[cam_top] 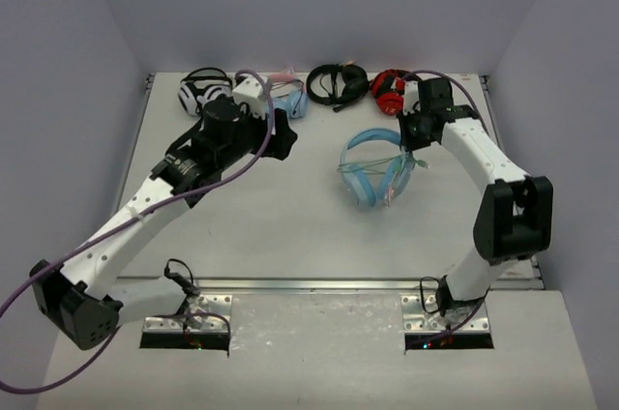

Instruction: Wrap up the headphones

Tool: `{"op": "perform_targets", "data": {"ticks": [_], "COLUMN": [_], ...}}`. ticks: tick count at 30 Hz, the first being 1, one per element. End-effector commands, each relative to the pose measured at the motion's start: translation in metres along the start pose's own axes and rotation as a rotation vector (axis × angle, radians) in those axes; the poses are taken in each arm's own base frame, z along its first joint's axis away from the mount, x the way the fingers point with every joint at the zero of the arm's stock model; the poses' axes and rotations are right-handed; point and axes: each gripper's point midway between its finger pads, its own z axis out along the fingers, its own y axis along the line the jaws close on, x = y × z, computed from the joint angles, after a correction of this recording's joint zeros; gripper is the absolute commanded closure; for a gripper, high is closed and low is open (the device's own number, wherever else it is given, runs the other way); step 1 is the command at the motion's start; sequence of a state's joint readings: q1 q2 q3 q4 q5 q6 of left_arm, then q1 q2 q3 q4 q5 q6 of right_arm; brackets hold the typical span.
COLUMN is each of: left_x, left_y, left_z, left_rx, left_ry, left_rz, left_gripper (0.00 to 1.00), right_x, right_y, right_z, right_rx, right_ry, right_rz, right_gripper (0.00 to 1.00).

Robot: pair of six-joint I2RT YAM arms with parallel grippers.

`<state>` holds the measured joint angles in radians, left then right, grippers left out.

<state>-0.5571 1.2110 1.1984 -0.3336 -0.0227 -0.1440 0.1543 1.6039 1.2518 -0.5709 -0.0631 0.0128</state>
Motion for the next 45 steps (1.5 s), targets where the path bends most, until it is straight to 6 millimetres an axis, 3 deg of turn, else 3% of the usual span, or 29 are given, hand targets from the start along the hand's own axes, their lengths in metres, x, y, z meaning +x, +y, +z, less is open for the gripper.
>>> {"op": "perform_targets", "data": {"ticks": [1,2,4,5,6,7,8,10,13,17,23,25,27,28,29,30,31,36,43,45], "left_x": [0.023,0.032,0.061,0.071,0.073,0.076,0.099,0.093,0.086,0.098,0.095,0.095,0.095,0.097,0.097,0.098,0.099,0.098,0.1,0.099], "left_y": [0.01,0.013,0.02,0.022,0.021,0.02,0.023,0.019,0.017,0.001,-0.002,-0.002,-0.002,-0.003,-0.003,-0.003,-0.004,0.001,0.012,0.014], "left_z": [-0.042,-0.05,-0.066,-0.071,-0.085,-0.088,-0.087,-0.1,-0.104,-0.096,-0.101,-0.102,-0.101,-0.1,-0.099,-0.098,-0.098,-0.097,-0.094,-0.094], "left_rx": [-0.045,-0.052,-0.063,-0.06,-0.044,-0.032,-0.031,0.006,0.025,0.114,0.136,0.136,0.137,0.14,0.143,0.142,0.143,0.118,0.052,0.036], "left_ry": [0.013,0.022,0.038,0.044,0.013,-0.008,0.011,-0.056,-0.09,-0.021,-0.045,-0.05,-0.047,-0.038,-0.035,-0.031,-0.024,-0.03,-0.022,-0.028], "left_rz": [-0.057,-0.061,-0.06,-0.063,-0.077,-0.095,-0.099,-0.112,-0.098,-0.081,-0.078,-0.078,-0.08,-0.08,-0.078,-0.078,-0.078,-0.085,-0.101,-0.106], "left_gripper": [0.26,0.24,0.23,0.23,0.23,0.2,0.19,0.17,0.15,0.16,0.15,0.15,0.15,0.15,0.15,0.15,0.15,0.15,0.14,0.14], "right_x": [-0.05,-0.062,-0.064,-0.078,-0.08,-0.068,-0.076,-0.062,-0.054,-0.05,-0.031,-0.031,-0.037,-0.039,-0.039,-0.053,-0.057,-0.089,-0.079,-0.084], "right_y": [-0.028,-0.039,-0.054,-0.064,-0.078,-0.087,-0.094,-0.118,-0.129,-0.149,-0.159,-0.157,-0.156,-0.156,-0.155,-0.156,-0.155,-0.151,-0.171,-0.147], "right_z": [0.009,0.011,0.033,0.034,0.039,0.058,0.061,0.081,0.096,0.097,0.099,0.102,0.103,0.105,0.103,0.099,0.097,0.077,0.076,0.072], "right_rx": [-0.003,0.006,0.025,0.047,0.07,0.081,0.086,0.132,0.14,0.114,0.072,0.063,0.047,0.043,0.038,0.035,0.035,0.061,0.297,0.197], "right_ry": [-0.094,-0.119,-0.1,-0.121,-0.117,-0.062,-0.073,-0.025,0.008,-0.004,-0.008,-0.012,-0.022,-0.021,-0.016,-0.042,-0.05,-0.114,-0.056,-0.111], "right_rz": [-0.032,-0.046,-0.05,-0.053,-0.031,-0.008,-0.008,-0.018,-0.055,-0.047,-0.066,-0.055,-0.04,-0.031,0.002,0.003,0.016,0.015,0.161,0.242], "right_gripper": [0.99,0.99,0.99,0.99,0.99,0.99,0.99,0.99,0.99,0.99,0.98,0.91,0.75,0.72,0.55,0.13,0.01,0.01,0.01,0.01]}}
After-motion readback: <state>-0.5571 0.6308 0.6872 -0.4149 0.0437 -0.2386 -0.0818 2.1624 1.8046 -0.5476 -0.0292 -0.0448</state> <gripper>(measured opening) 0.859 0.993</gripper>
